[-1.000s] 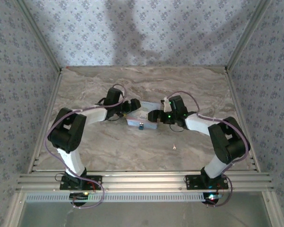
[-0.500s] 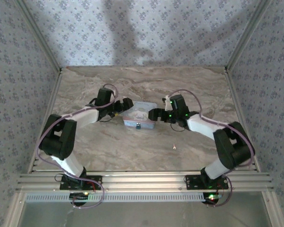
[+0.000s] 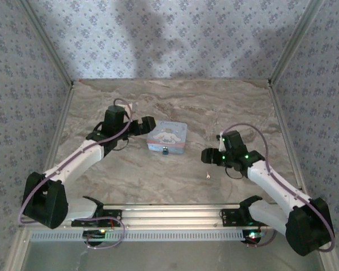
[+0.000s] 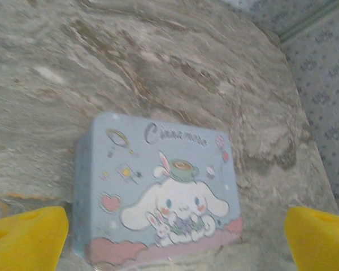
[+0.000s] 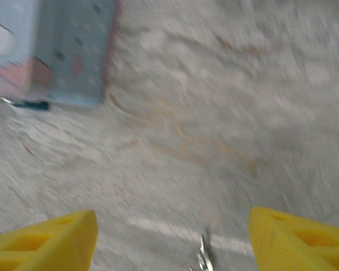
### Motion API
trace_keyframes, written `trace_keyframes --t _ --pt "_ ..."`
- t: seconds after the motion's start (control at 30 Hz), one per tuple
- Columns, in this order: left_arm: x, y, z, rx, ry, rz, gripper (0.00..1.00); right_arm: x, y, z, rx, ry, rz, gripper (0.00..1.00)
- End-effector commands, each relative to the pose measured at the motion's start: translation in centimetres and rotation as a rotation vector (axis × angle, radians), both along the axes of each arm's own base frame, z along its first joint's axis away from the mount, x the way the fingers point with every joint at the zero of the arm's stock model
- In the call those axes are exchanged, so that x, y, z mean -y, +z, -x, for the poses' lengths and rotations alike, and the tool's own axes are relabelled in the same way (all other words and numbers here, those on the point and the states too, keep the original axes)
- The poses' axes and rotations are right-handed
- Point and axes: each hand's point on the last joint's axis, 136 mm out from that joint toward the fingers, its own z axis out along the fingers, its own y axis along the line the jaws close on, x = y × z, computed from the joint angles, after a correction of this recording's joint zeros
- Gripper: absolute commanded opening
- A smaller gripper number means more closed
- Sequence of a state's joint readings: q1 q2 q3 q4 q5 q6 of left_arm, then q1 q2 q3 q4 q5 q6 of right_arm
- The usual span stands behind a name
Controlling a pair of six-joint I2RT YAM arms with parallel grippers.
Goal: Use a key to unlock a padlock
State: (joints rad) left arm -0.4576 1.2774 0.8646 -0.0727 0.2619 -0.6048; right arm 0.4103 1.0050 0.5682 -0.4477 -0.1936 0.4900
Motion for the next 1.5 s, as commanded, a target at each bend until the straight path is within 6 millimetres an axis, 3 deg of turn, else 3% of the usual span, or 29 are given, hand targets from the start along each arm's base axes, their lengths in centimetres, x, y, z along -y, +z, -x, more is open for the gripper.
trace_keyframes --t 0.0,0.3,0.87,1.47 --pt "0.8 0.2 1.1 0.027 -0.028 -0.026 0.98 1.4 -2.7 3.3 -0.144 -0.038 0.040 0.67" --pt "1.7 0.2 1.2 0.033 -0.040 -0.016 0.98 0.2 -5.2 4.8 -0.206 -0.036 -0.010 0.53" --pt "1.7 -0.3 1.2 0.015 -0.037 -0.022 0.98 -0.4 -6.2 5.0 -0.226 -0.033 0.017 0.35" --pt "1.7 -0.6 1.3 0.006 -0.037 -0.026 0.98 -0.4 -7.4 5.1 -0.246 -0.036 0.049 0.27"
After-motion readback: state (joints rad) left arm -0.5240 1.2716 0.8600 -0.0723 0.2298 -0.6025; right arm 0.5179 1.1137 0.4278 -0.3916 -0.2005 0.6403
